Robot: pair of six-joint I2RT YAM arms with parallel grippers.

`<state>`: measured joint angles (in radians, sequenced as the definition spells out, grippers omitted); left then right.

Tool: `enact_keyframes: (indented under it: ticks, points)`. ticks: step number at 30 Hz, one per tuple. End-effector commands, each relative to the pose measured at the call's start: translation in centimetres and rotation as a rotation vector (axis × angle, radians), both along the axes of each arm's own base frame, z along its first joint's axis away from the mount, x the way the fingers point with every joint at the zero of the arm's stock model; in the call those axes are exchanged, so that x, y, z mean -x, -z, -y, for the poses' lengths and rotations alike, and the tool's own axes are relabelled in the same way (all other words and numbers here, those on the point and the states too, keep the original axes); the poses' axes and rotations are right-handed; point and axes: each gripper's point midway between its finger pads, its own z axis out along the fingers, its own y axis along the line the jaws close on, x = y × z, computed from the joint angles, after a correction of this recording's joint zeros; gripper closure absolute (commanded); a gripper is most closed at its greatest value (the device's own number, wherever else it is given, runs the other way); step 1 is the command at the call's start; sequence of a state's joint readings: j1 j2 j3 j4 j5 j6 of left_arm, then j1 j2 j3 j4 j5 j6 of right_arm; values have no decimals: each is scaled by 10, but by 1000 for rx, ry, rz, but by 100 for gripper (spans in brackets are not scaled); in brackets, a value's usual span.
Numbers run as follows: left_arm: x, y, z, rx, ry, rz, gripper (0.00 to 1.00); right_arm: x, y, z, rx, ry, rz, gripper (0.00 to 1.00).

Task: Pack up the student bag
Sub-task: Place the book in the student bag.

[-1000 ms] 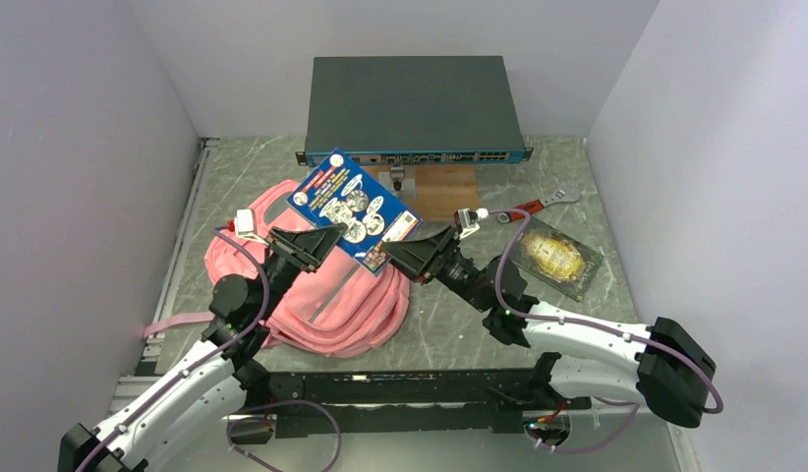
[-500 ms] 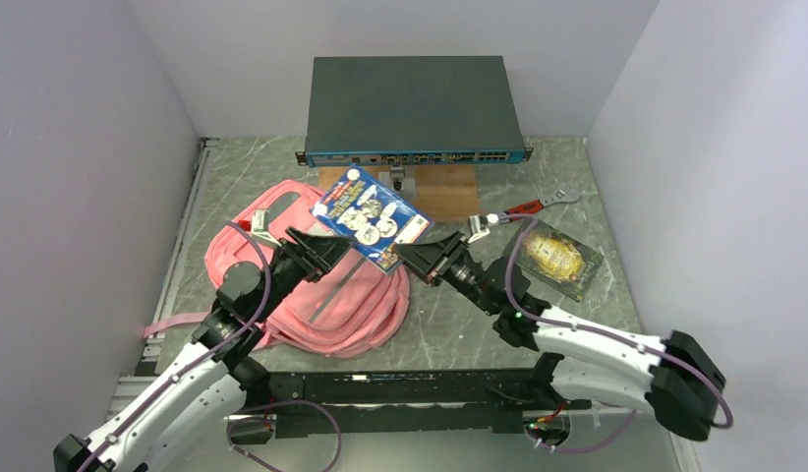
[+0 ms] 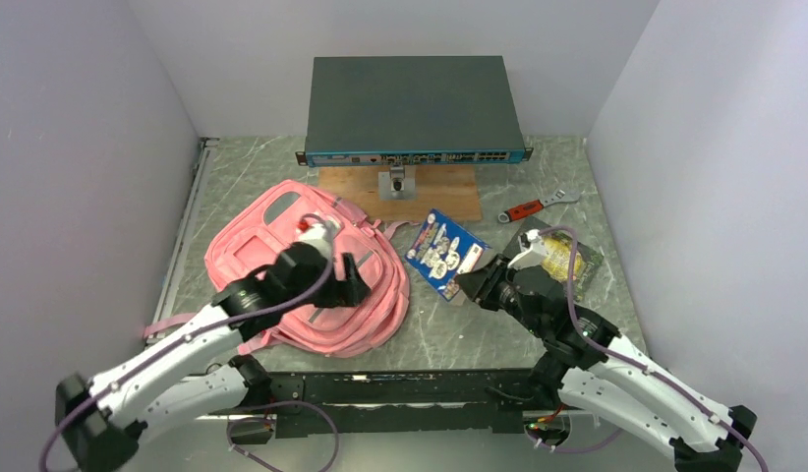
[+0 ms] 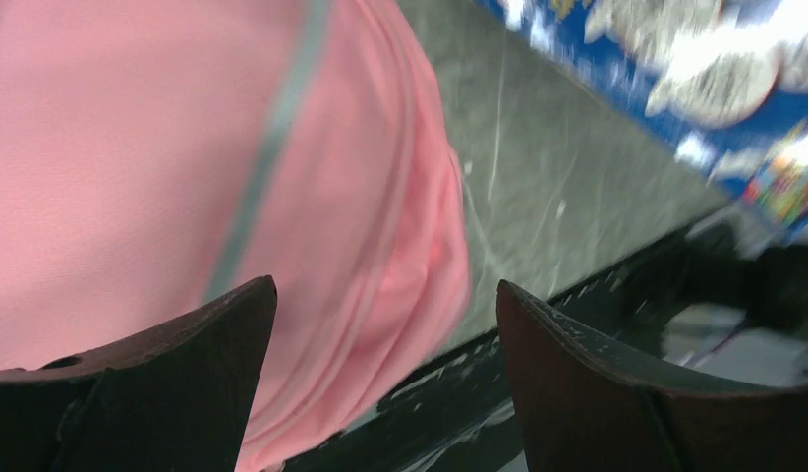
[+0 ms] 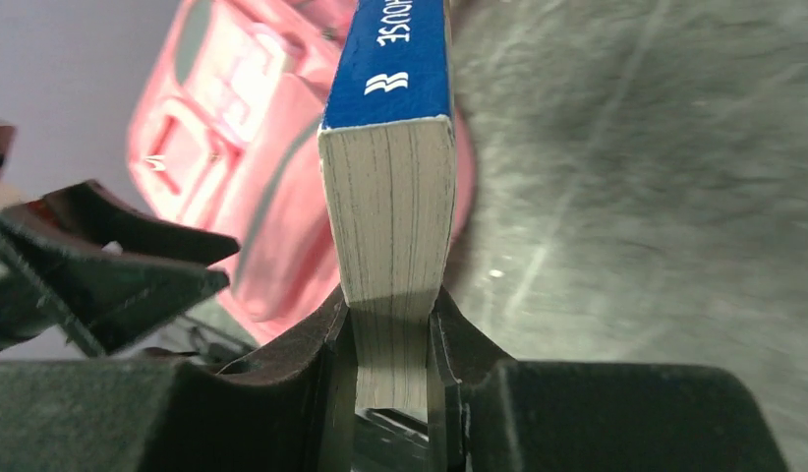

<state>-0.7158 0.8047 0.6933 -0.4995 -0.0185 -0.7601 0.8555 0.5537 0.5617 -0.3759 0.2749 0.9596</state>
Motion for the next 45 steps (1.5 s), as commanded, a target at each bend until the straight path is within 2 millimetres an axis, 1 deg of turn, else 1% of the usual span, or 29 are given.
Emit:
enact_keyframes:
  ticks: [1, 3, 5, 7, 9, 10, 12, 14, 18, 20, 21, 22, 25, 26, 29, 32, 36, 38, 41, 43, 45]
  points:
    - [17, 1, 32, -242, 217, 120, 14, -1, -29, 41, 135, 83, 91, 100]
    - [23, 9, 49, -328, 290, 136, 16, 1, -33, 47, 145, 92, 105, 100]
    - [25, 21, 57, -429, 315, 132, 17, 3, -37, 51, 143, 100, 118, 100]
    - [22, 31, 57, -551, 318, 133, 18, 4, -40, 53, 141, 100, 126, 100]
    - [18, 38, 57, -669, 323, 148, 20, 4, -41, 52, 140, 94, 130, 100]
    - [15, 38, 58, -713, 324, 163, 21, 4, -40, 51, 142, 88, 129, 100]
    - [13, 44, 56, -782, 327, 168, 22, 5, -40, 47, 140, 68, 128, 100]
    - [13, 49, 57, -802, 345, 166, 26, 6, -40, 42, 138, 45, 122, 100]
    - [11, 52, 53, -815, 346, 184, 44, 10, -36, 30, 121, -12, 101, 100]
    - [11, 53, 51, -830, 350, 187, 48, 14, -33, 25, 107, -39, 82, 100]
    - [11, 53, 50, -838, 359, 187, 54, 16, -32, 21, 97, -57, 74, 100]
    - [11, 53, 50, -846, 367, 187, 62, 18, -31, 18, 88, -73, 66, 100]
    - [7, 46, 44, -877, 353, 203, 96, 23, -32, 10, 60, -112, 40, 100]
    - [4, 40, 40, -889, 331, 217, 100, 26, -34, 8, 47, -123, 30, 100]
    - [-7, 12, 26, -926, 259, 284, 100, 31, -40, -1, 10, -156, -4, 100]
    - [-19, -26, 9, -944, 139, 371, 100, 36, -45, -13, -36, -189, -67, 100]
    - [-30, -82, -14, -913, -20, 486, 100, 42, -62, -28, -151, -227, -105, 100]
    - [-34, -105, -19, -887, -67, 540, 100, 45, -70, -36, -216, -256, -115, 100]
    - [-37, -133, -22, -831, -105, 603, 100, 51, -84, -54, -334, -348, -129, 100]
    - [-37, -146, -22, -797, -100, 642, 100, 54, -90, -64, -404, -414, -153, 100]
    - [-39, -157, -19, -758, -104, 681, 100, 54, -94, -67, -443, -440, -164, 100]
